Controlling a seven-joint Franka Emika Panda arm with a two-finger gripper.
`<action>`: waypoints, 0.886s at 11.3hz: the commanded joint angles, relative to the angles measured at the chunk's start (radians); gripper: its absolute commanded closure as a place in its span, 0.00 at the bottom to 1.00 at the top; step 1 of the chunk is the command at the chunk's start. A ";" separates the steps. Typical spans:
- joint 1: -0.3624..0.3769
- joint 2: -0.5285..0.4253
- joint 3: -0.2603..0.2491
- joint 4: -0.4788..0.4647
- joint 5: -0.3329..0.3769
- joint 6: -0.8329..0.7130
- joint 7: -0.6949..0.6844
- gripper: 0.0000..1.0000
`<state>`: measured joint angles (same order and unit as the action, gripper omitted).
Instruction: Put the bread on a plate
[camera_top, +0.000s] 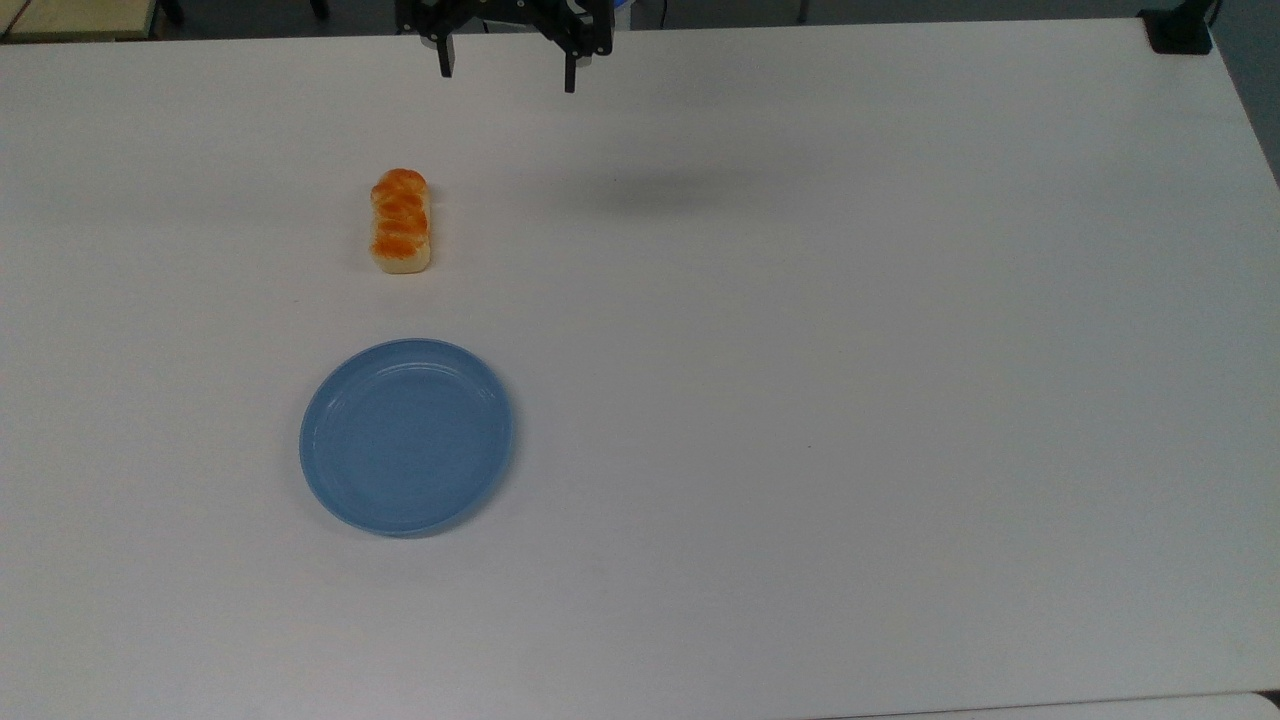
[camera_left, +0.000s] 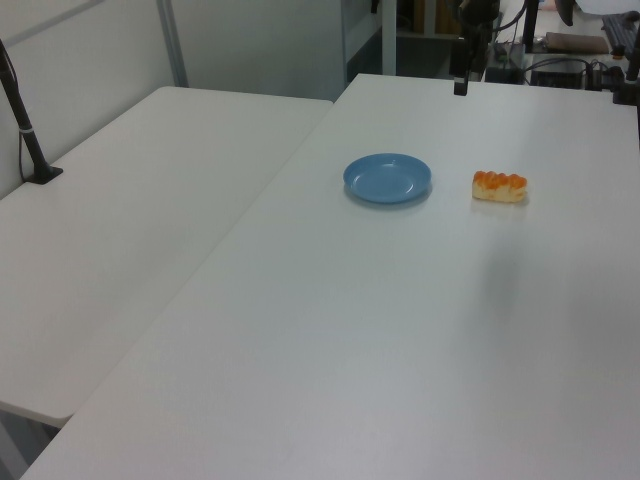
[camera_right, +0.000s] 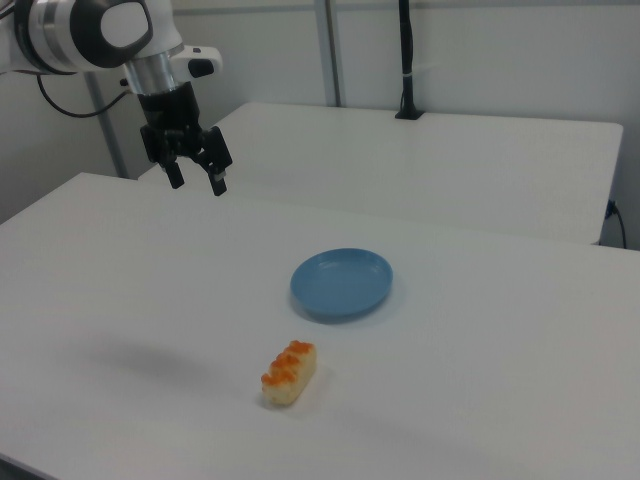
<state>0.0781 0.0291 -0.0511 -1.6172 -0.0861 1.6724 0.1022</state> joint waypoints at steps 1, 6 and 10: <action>-0.003 -0.012 -0.001 0.005 0.014 -0.023 -0.003 0.00; -0.003 -0.014 -0.001 0.003 0.014 -0.023 -0.002 0.00; -0.040 -0.078 0.000 -0.105 0.014 0.015 -0.100 0.00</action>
<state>0.0698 0.0272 -0.0514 -1.6209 -0.0861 1.6723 0.0919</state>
